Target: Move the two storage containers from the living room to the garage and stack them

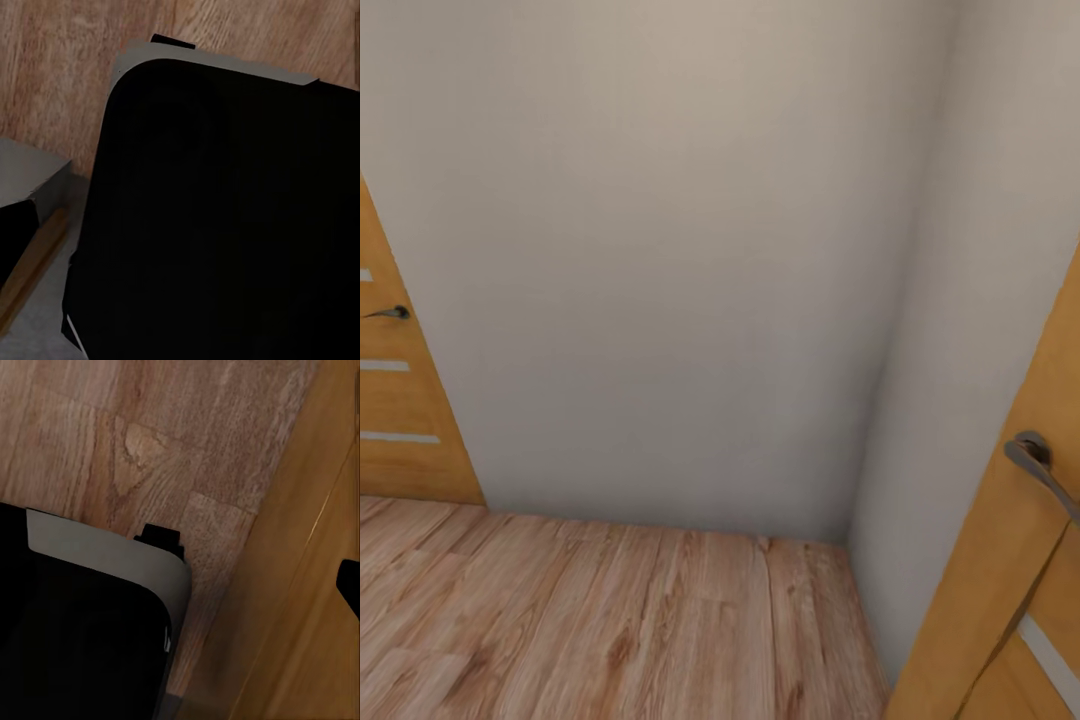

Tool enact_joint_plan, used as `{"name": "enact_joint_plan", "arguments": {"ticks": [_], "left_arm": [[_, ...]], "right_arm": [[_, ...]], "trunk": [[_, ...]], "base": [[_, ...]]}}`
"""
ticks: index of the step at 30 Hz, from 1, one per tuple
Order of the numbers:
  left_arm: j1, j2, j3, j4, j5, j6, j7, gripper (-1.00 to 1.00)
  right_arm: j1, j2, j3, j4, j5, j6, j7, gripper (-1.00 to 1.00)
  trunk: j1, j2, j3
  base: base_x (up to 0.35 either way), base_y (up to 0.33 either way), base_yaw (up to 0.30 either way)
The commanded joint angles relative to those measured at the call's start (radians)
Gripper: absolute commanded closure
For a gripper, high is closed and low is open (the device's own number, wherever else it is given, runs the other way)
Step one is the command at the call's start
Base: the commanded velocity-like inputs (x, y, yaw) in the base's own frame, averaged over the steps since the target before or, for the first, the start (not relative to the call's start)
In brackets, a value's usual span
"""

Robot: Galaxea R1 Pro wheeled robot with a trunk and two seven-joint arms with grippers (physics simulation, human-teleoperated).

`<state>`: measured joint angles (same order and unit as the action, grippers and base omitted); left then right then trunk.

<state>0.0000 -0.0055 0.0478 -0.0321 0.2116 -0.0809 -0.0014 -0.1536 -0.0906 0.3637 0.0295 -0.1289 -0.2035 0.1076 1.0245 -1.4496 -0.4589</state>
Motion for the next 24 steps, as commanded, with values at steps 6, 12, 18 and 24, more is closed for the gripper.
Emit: {"name": "enact_joint_plan", "arguments": {"ticks": [6,12,18,24], "left_arm": [[0.0,-0.001,0.004,-0.001,0.003,-0.002,0.0,-1.0],[0.0,-0.001,0.004,-0.001,0.003,-0.002,0.0,-1.0],[0.0,0.0,0.004,-0.001,0.003,-0.002,0.0,-1.0],[0.0,-0.001,0.004,-0.001,0.003,-0.002,0.0,-1.0]], "right_arm": [[-0.001,-0.001,0.007,0.003,-0.011,-0.006,0.006,-1.0],[-0.001,-0.001,0.008,0.003,-0.009,-0.006,0.006,-1.0],[-0.001,0.004,0.008,0.003,-0.009,-0.005,0.005,-1.0],[-0.001,0.005,0.008,0.003,-0.009,-0.005,0.002,-1.0]], "trunk": [[0.001,0.0,-0.001],[0.001,0.0,-0.001],[0.001,0.0,-0.001],[0.001,0.0,-0.001]], "base": [[0.315,0.0,0.0],[0.321,0.0,0.0],[0.322,0.0,0.023],[0.322,0.0,0.228]]}}
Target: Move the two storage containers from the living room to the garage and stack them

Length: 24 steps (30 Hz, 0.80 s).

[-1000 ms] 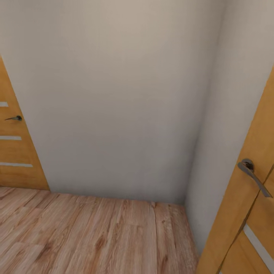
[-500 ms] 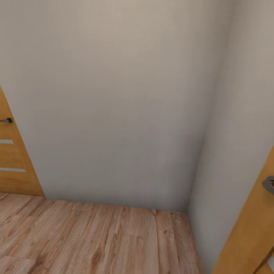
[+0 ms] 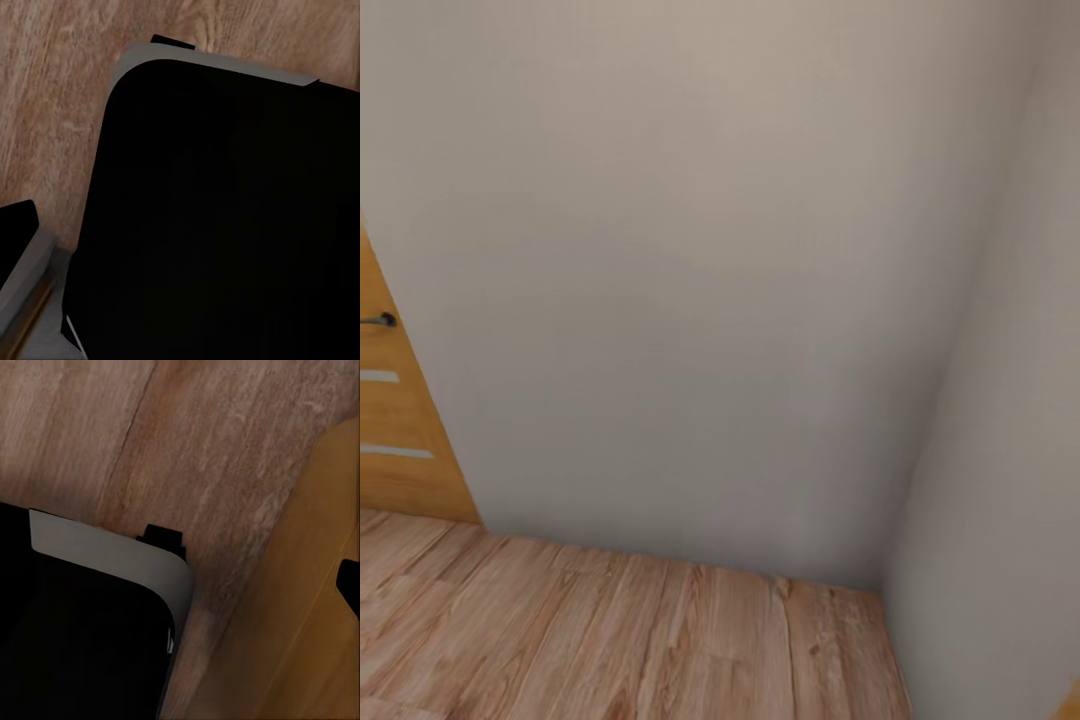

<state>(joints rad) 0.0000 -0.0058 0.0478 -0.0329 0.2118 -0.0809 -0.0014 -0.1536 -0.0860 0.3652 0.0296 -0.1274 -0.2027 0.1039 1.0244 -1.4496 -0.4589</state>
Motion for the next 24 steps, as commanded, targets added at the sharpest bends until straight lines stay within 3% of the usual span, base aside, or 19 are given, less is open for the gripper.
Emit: {"name": "enact_joint_plan", "arguments": {"ticks": [1,16,24], "left_arm": [[0.0,0.0,0.004,-0.001,0.003,-0.002,0.0,-1.0],[0.0,0.0,0.006,-0.001,0.003,-0.002,0.0,-1.0],[0.0,-0.001,0.007,-0.001,0.003,-0.002,0.001,-1.0]], "right_arm": [[-0.001,0.0,0.006,0.003,-0.011,-0.006,0.006,-1.0],[-0.001,0.0,0.008,0.003,-0.011,-0.006,0.005,-1.0],[-0.001,0.005,0.004,0.003,-0.019,-0.008,0.0,-1.0]], "trunk": [[0.001,0.0,-0.001],[0.001,0.0,-0.001],[0.001,0.0,-0.001]], "base": [[0.321,0.0,0.262],[0.306,0.0,0.268],[0.027,0.0,0.269]]}}
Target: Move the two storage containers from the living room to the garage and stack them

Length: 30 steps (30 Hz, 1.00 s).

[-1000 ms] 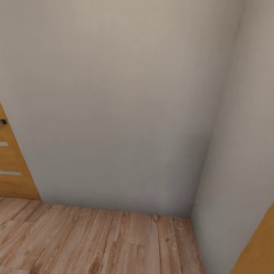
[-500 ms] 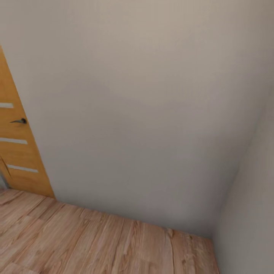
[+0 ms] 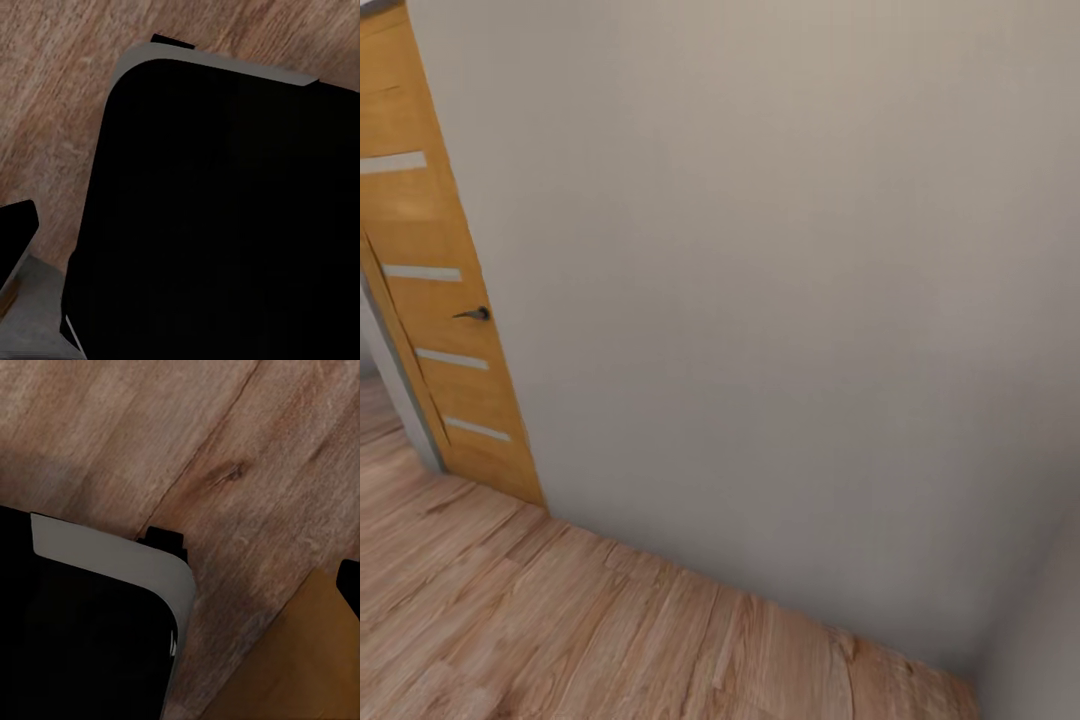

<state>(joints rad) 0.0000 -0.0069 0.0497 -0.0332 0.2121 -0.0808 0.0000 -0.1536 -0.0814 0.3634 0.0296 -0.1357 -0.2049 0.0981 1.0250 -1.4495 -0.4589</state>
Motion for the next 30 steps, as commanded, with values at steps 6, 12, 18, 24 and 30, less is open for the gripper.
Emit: {"name": "enact_joint_plan", "arguments": {"ticks": [6,12,18,24,30], "left_arm": [[0.0,-0.001,0.006,0.0,0.003,-0.002,0.0,-1.0],[0.0,-0.001,0.006,0.0,0.003,-0.002,0.001,-1.0],[0.0,-0.001,0.005,0.0,0.003,-0.002,0.002,-1.0],[0.0,-0.001,0.005,0.0,0.002,-0.002,0.002,-1.0],[0.0,-0.001,0.005,-0.001,0.003,-0.002,0.002,-1.0]], "right_arm": [[-0.001,-0.002,-0.039,0.004,-0.015,-0.005,-0.009,-1.0],[-0.001,-0.004,-0.066,0.004,-0.05,-0.006,-0.009,-1.0],[-0.001,-0.013,-0.069,0.004,-0.072,-0.01,-0.009,-1.0],[-0.001,-0.015,-0.069,0.003,-0.072,-0.01,-0.01,-1.0],[-0.002,-0.015,-0.067,0.004,-0.074,-0.007,-0.009,-1.0]], "trunk": [[0.0,0.0,-0.001],[0.0,0.0,-0.001],[0.0,0.0,-0.001],[0.0,0.0,-0.001],[0.0,0.0,-0.001]], "base": [[0.0,0.0,0.277],[0.0,0.0,0.282],[0.019,0.0,0.282],[0.111,0.0,0.282],[0.122,0.0,0.282]]}}
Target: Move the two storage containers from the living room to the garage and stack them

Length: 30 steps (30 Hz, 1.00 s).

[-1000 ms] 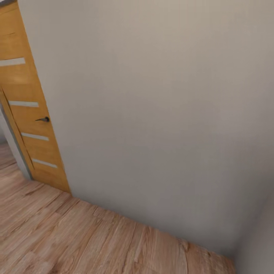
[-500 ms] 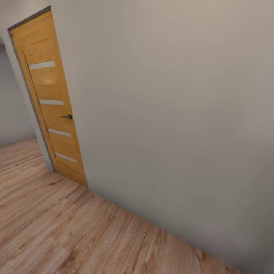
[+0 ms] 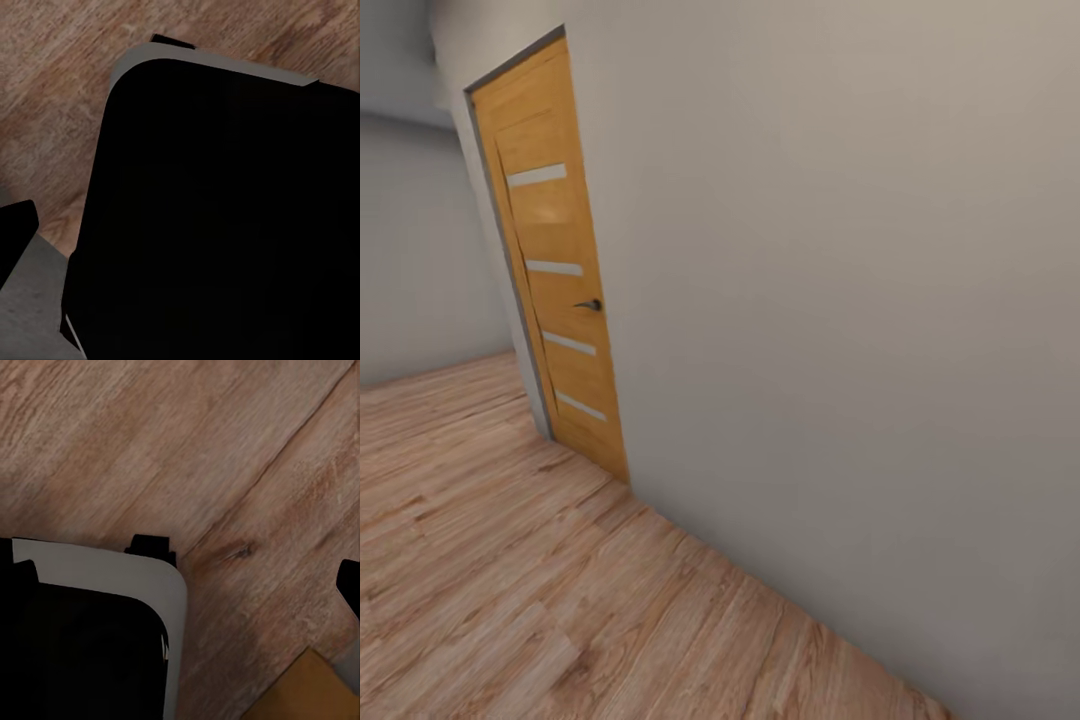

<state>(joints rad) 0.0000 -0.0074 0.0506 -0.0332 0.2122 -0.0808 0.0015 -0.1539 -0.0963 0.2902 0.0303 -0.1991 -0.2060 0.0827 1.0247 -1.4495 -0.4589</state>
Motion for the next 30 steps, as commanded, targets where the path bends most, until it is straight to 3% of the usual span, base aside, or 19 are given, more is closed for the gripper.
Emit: {"name": "enact_joint_plan", "arguments": {"ticks": [1,30], "left_arm": [[0.0,0.0,0.005,0.0,0.003,-0.002,0.0,-1.0],[0.0,0.0,0.004,0.0,0.003,-0.002,0.0,-1.0]], "right_arm": [[-0.001,0.0,0.006,0.003,-0.011,-0.006,0.006,-1.0],[-0.001,0.002,0.005,0.003,-0.013,-0.012,-0.012,-1.0]], "trunk": [[0.0,-0.001,-0.001],[0.0,-0.001,0.009]], "base": [[0.122,0.0,0.282],[0.101,0.0,0.282]]}}
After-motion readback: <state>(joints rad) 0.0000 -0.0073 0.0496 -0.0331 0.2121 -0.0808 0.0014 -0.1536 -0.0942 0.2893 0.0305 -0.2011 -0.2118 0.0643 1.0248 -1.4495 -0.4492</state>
